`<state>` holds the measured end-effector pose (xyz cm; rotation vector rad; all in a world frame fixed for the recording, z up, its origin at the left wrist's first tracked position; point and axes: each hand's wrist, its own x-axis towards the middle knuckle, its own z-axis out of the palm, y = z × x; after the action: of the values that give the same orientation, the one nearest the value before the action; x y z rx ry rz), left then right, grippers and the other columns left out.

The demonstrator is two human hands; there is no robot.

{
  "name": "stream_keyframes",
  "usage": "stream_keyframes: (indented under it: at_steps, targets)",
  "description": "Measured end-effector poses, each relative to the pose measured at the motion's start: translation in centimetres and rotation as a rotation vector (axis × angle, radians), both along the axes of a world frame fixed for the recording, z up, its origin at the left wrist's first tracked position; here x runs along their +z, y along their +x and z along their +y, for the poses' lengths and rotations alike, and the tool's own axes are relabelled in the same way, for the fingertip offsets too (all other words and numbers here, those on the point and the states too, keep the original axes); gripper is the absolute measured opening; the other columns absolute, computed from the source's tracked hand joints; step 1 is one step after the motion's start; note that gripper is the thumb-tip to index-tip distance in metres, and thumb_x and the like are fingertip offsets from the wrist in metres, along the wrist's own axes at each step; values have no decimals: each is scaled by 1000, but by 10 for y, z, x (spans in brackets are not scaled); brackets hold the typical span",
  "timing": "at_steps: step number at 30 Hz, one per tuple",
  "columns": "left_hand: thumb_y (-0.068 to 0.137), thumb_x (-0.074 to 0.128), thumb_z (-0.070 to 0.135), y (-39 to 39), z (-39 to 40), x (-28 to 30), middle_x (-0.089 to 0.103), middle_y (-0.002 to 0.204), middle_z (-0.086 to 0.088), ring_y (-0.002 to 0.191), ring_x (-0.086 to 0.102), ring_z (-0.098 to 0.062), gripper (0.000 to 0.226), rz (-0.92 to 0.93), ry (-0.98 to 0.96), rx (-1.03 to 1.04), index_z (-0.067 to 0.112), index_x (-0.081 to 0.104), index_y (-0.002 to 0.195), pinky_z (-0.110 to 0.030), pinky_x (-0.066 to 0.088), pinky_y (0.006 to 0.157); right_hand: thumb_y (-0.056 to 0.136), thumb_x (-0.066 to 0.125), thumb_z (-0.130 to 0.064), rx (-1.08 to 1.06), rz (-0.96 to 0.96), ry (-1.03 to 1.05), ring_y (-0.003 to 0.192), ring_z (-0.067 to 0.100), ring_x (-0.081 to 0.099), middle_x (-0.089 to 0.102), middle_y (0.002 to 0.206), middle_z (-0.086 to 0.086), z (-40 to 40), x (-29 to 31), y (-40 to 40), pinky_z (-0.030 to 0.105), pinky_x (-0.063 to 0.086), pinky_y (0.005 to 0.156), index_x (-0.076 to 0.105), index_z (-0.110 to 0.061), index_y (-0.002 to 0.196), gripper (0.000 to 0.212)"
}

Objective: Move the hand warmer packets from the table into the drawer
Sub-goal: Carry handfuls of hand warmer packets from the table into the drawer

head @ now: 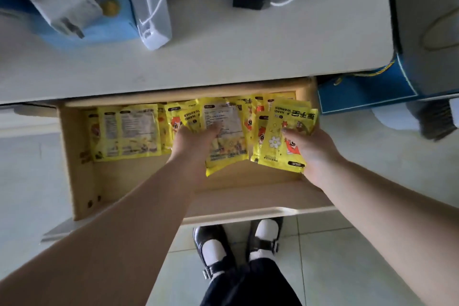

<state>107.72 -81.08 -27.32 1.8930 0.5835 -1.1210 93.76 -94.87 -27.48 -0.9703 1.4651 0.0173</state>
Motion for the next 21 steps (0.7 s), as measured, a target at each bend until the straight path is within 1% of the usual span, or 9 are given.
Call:
stream_keyframes:
  at_steps: [2,4,6,7,9,12,15,18,21]
  targets:
    - [78,75,29,3,-9,-17,63,94,-4,85,63,-24,29,-21,-8,13,18,54,94,-42,55,81,80,72,-15,30,-1,-66,94,27,65,66,94,-2,-3,-21,12,44,53,84,58,-27,89,21]
    - [79,74,24,5,-14,-36,63,88,-3,79,62,-21,23,-64,16,-19,20,52,83,-38,55,75,80,72,-17,43,12,-84,90,24,64,65,95,-1,-7,-42,21,37,52,79,58,-26,97,23]
    - [78,74,24,6,-19,-50,65,91,-4,81,64,-23,24,-102,51,-62,15,59,94,-37,56,71,81,71,-22,90,54,-111,91,24,64,64,98,-1,-10,-58,28,36,52,78,60,-20,111,32]
    - [76,75,25,6,-21,-58,65,92,-3,82,64,-23,31,-132,62,-74,12,59,100,-35,55,68,80,72,-23,114,69,-142,92,24,65,65,100,-1,-12,-68,31,37,54,80,59,-18,115,37]
    - [75,77,25,3,-26,-68,62,90,1,83,61,-22,36,-219,98,-112,13,55,100,-33,52,67,78,73,-25,165,113,-252,91,21,63,63,99,-3,-16,-80,34,38,54,83,58,-15,117,43]
    - [71,79,25,-8,-35,-73,60,98,-1,90,59,-23,43,-379,146,-198,14,50,101,-38,54,76,75,75,-29,257,187,-422,84,20,58,56,90,-6,-16,-84,36,33,50,74,52,-9,110,46]
    - [67,81,29,-14,-40,-77,56,114,-10,104,53,-30,58,-482,238,-184,8,48,109,-45,48,91,75,75,-33,291,227,-504,85,22,61,57,94,-3,-14,-86,34,34,52,72,46,-8,117,57]
    - [67,82,33,-15,-44,-75,47,126,-12,117,41,-31,70,-470,331,-157,5,43,118,-39,36,97,74,74,-40,290,240,-506,107,24,61,61,122,2,-9,-86,34,34,51,85,33,-13,137,80]
    - [66,82,35,-17,-45,-73,42,131,-12,121,37,-31,78,-465,339,-173,6,38,124,-38,34,97,71,76,-43,230,186,-475,129,21,47,46,143,3,-5,-82,34,40,42,104,23,-16,146,96]
